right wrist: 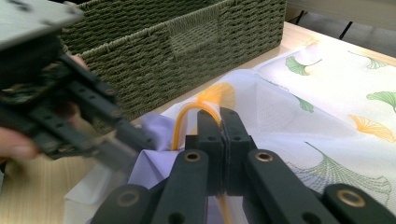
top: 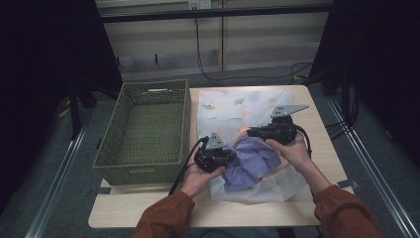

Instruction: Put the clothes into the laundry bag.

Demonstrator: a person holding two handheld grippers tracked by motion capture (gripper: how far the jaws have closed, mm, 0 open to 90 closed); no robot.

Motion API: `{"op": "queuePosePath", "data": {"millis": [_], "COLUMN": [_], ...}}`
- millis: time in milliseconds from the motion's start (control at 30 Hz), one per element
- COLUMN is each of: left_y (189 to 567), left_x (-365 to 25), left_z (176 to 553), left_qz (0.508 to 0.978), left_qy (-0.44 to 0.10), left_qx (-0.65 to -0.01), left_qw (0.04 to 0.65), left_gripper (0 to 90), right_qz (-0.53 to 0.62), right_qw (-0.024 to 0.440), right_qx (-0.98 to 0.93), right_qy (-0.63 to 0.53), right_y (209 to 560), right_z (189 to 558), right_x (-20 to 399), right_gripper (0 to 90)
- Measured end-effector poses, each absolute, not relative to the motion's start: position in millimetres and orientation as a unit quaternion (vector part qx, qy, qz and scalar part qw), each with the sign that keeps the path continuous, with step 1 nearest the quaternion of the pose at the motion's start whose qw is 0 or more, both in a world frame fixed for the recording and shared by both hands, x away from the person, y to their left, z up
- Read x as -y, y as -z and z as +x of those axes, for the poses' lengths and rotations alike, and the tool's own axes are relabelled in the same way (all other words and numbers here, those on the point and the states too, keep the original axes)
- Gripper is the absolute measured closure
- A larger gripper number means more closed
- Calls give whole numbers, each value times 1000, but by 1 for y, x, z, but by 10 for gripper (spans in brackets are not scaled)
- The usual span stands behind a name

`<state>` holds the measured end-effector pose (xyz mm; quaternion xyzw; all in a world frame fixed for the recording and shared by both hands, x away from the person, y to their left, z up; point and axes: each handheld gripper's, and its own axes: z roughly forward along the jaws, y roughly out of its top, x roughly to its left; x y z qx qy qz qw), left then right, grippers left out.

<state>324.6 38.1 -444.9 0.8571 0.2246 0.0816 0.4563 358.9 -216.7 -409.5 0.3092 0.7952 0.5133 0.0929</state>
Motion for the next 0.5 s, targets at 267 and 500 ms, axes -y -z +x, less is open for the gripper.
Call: {"op": "queuePosePath", "data": {"millis": [267, 500], "left_y": [448, 434], "left_x": [-28, -43], "left_z": [325, 322], "left_qz": [864, 846], "left_qy": [-80, -97], "left_qx": [-217, -237], "left_qw": [447, 468], "left_gripper": [782, 429], "right_qz": [307, 310], "right_qw": [93, 95], "right_qx": [-796, -793], "right_qy": [-514, -516], "right_y": [408, 408], "right_z": [358, 359], "right_x": [216, 218], "right_gripper": [895, 895]}}
